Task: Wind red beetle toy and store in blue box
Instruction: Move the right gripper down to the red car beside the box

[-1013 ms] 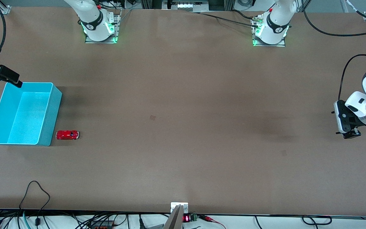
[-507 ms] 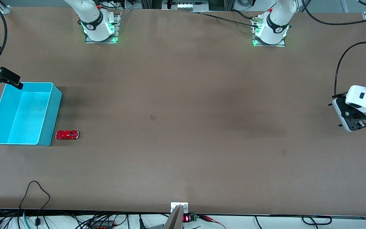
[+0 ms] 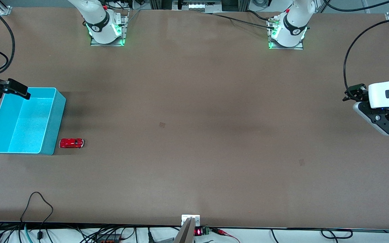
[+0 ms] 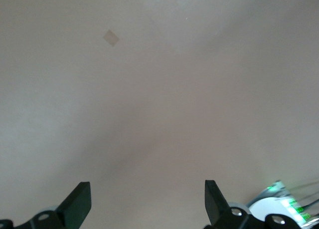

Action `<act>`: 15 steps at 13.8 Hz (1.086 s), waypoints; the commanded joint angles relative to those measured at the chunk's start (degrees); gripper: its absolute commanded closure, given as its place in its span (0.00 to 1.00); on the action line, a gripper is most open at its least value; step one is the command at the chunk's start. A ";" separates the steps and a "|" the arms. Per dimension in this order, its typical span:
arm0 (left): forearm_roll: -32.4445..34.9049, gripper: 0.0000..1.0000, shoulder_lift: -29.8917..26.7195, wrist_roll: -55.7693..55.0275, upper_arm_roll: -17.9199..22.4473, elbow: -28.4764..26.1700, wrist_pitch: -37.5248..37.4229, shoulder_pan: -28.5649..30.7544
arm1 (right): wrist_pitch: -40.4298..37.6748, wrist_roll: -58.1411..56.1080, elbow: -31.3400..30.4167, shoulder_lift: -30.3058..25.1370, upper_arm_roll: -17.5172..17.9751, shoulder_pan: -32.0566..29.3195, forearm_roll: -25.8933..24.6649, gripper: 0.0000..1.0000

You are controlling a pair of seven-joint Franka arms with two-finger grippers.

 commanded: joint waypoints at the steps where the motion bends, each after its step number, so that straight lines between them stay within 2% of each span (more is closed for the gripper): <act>1: 0.69 0.00 0.90 -12.16 -4.21 4.97 -6.06 -0.02 | 0.42 -0.38 2.70 3.32 0.47 0.72 0.01 0.00; 3: 0.08 0.00 0.64 -19.12 -4.75 6.12 -8.44 -0.46 | 1.12 -0.21 2.62 5.17 0.29 3.52 -1.22 0.00; 4: -0.10 0.00 0.03 -21.41 -4.14 6.21 -8.45 -2.20 | 1.03 -0.12 2.62 5.44 0.29 3.89 -1.31 0.00; 5: -0.45 0.00 -1.11 -23.52 -1.88 5.69 -7.67 -4.31 | 0.95 0.40 2.36 5.53 0.38 3.98 -1.40 0.00; 7: -4.56 0.00 -4.71 -30.44 8.12 2.63 -1.71 -11.50 | 1.56 0.58 2.27 6.23 0.38 4.15 -0.88 0.00; 9: -9.05 0.00 -8.14 -35.58 18.13 -3.86 3.12 -18.53 | 5.14 -0.99 2.45 9.03 0.38 3.63 -0.69 0.00; 10: -9.68 0.00 -10.50 -35.84 21.06 -7.12 6.37 -20.66 | 6.30 -2.91 2.53 10.35 0.29 3.63 -0.61 0.00; 13: -8.19 0.00 -16.22 -37.77 21.79 -15.65 15.78 -21.29 | 8.59 -7.74 2.45 13.43 -0.14 2.67 0.27 0.00; 15: -6.19 0.00 -18.43 -38.66 21.88 -18.13 16.78 -21.38 | 13.13 -19.74 0.96 14.75 -0.15 1.79 0.27 0.00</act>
